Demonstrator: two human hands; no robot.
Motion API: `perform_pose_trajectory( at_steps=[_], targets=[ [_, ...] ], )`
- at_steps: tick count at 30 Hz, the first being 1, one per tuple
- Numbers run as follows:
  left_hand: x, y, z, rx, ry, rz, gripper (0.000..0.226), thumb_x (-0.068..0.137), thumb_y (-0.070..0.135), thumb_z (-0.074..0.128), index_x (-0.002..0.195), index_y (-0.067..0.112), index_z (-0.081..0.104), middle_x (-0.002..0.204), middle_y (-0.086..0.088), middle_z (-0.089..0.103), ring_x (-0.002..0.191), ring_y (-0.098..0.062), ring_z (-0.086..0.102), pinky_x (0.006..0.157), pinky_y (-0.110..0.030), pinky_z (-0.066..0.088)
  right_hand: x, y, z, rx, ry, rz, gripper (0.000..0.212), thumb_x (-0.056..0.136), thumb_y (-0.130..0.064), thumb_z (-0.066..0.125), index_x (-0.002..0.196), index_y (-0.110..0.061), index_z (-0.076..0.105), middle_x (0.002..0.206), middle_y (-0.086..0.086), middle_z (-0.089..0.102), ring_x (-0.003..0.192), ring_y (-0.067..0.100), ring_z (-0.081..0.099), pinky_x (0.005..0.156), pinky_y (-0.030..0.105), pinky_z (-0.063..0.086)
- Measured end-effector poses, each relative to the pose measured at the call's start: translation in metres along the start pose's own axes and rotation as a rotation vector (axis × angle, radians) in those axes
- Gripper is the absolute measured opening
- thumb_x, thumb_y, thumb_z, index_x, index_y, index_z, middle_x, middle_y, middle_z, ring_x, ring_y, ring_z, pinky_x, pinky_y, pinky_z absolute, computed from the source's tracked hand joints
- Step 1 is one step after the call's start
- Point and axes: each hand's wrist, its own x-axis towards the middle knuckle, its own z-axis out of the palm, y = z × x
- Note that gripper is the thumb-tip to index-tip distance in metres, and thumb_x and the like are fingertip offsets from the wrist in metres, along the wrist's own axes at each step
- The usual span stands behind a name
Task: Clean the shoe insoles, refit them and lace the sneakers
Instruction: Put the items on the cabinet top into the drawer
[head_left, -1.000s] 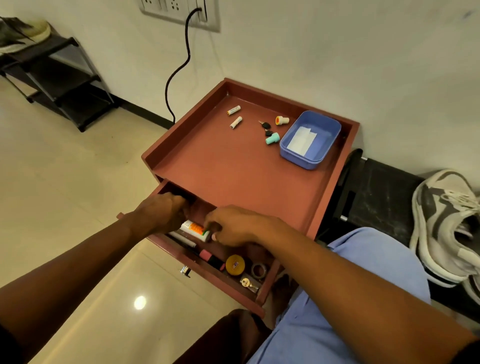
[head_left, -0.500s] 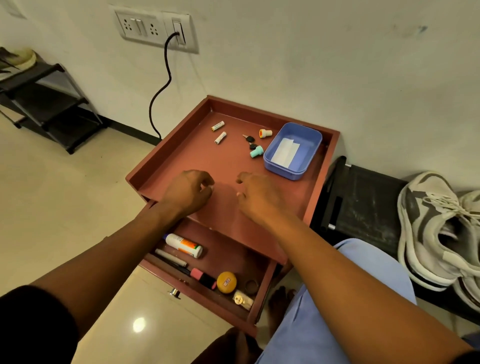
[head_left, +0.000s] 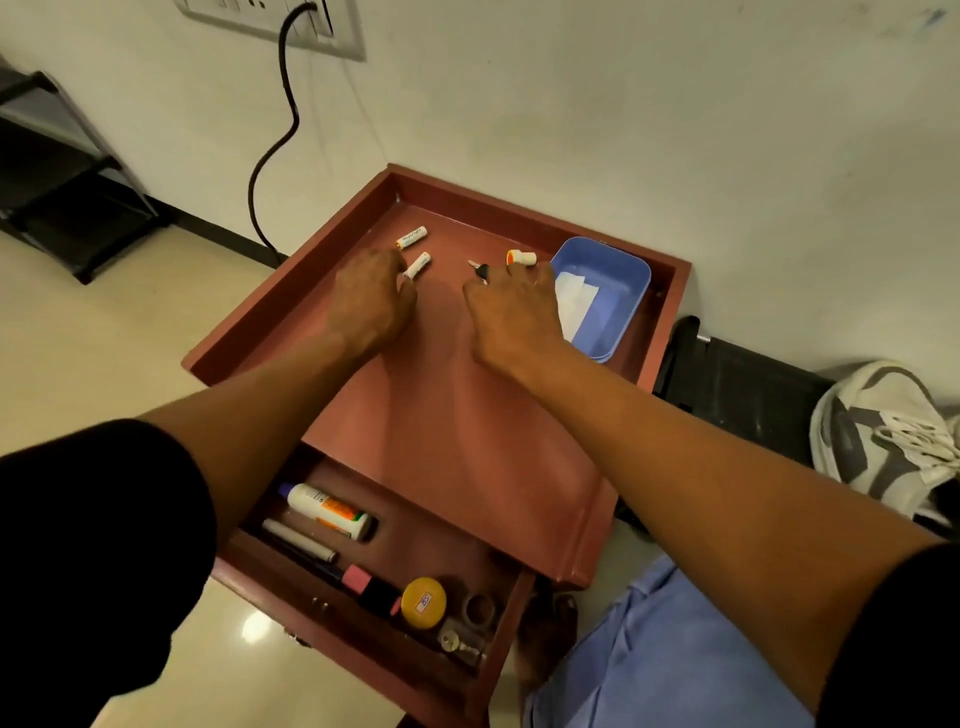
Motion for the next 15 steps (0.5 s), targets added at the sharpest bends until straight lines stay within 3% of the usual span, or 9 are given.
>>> perform_pose_trajectory(
  at_steps=[7, 11, 15],
  targets=[
    [0.040, -0.001, 0.020, 0.083, -0.017, -0.047, 0.035, 0.091, 0.037, 0.063, 0.105, 0.006, 0.071, 0.111, -0.018, 0.066, 0.098, -0.036, 0.063, 0.079, -0.043, 0.051, 0.022, 0.001, 0.012, -0.108, -0.095, -0.008, 0.035, 0.097, -0.023, 0.052, 0.130, -0.021, 0.061, 0.135, 0.012, 0.060, 0.131, 0.038, 0.050, 0.118, 0.068, 0.012],
    [0.050, 0.001, 0.025, 0.117, -0.001, -0.039, 0.033, 0.092, 0.039, 0.062, 0.091, 0.008, 0.073, 0.098, -0.016, 0.069, 0.087, -0.036, 0.065, 0.072, -0.043, 0.053, 0.025, 0.002, 0.024, -0.122, -0.052, 0.002, 0.026, 0.102, -0.025, 0.049, 0.121, -0.017, 0.066, 0.121, 0.012, 0.067, 0.119, 0.037, 0.058, 0.118, 0.065, 0.017],
    [0.054, -0.001, 0.025, 0.076, -0.009, -0.095, 0.031, 0.092, 0.038, 0.065, 0.090, 0.009, 0.076, 0.090, -0.013, 0.072, 0.082, -0.034, 0.067, 0.069, -0.038, 0.052, 0.029, 0.003, 0.031, -0.091, 0.004, -0.018, 0.022, 0.103, -0.019, 0.053, 0.119, -0.011, 0.067, 0.119, 0.016, 0.067, 0.114, 0.035, 0.060, 0.116, 0.057, 0.026]
  ],
)
